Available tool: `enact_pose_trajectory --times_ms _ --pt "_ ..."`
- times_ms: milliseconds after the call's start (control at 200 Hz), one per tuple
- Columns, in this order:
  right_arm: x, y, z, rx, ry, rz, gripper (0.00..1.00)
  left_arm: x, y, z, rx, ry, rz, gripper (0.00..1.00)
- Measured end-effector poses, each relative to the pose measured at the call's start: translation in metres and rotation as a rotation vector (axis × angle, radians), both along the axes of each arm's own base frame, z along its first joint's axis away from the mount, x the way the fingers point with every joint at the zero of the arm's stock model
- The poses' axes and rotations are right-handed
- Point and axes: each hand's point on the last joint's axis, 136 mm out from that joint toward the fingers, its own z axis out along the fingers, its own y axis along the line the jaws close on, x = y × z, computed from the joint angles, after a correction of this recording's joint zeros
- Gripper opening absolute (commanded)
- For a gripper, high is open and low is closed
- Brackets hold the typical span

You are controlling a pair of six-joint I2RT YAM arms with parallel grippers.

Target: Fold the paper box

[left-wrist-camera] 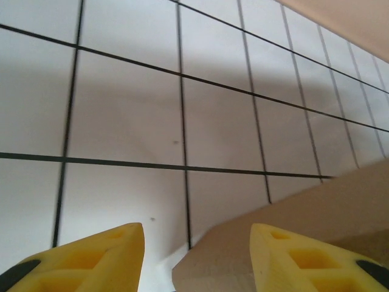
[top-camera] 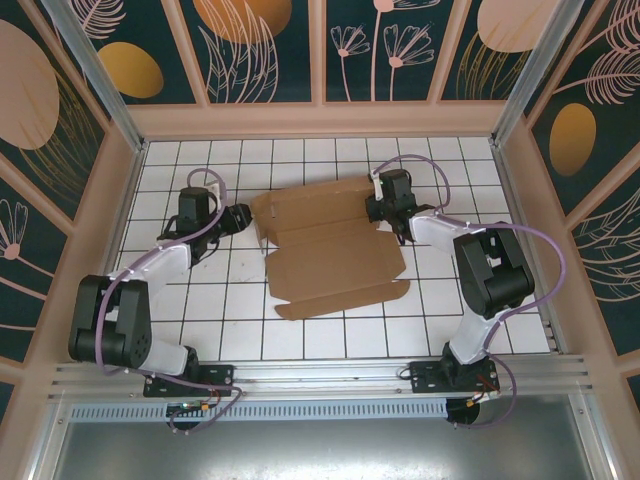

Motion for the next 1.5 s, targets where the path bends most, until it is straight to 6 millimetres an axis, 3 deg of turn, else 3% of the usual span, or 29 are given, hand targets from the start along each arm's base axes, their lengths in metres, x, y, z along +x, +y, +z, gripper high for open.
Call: enact_pose_trajectory --times_ms 175,586,1081,1496 --pt "0.000 0.000 0.000 0.003 0.001 -0.002 0.00 -0.006 -0.011 0.004 -0.009 -0.009 -0.030 0.49" --pt "0.000 0.000 0.000 0.005 0.002 -0.001 0.00 -0.030 -0.062 -0.001 0.022 0.019 -0.182 0.49" --pt "0.000 -0.001 0.000 0.003 0.001 -0.008 0.00 -0.046 -0.075 -0.009 0.088 0.051 -0.257 0.49" --pt "0.000 -0.001 0.000 0.011 0.004 -0.016 0.00 -0.027 -0.077 0.004 0.174 -0.007 -0.304 0.56"
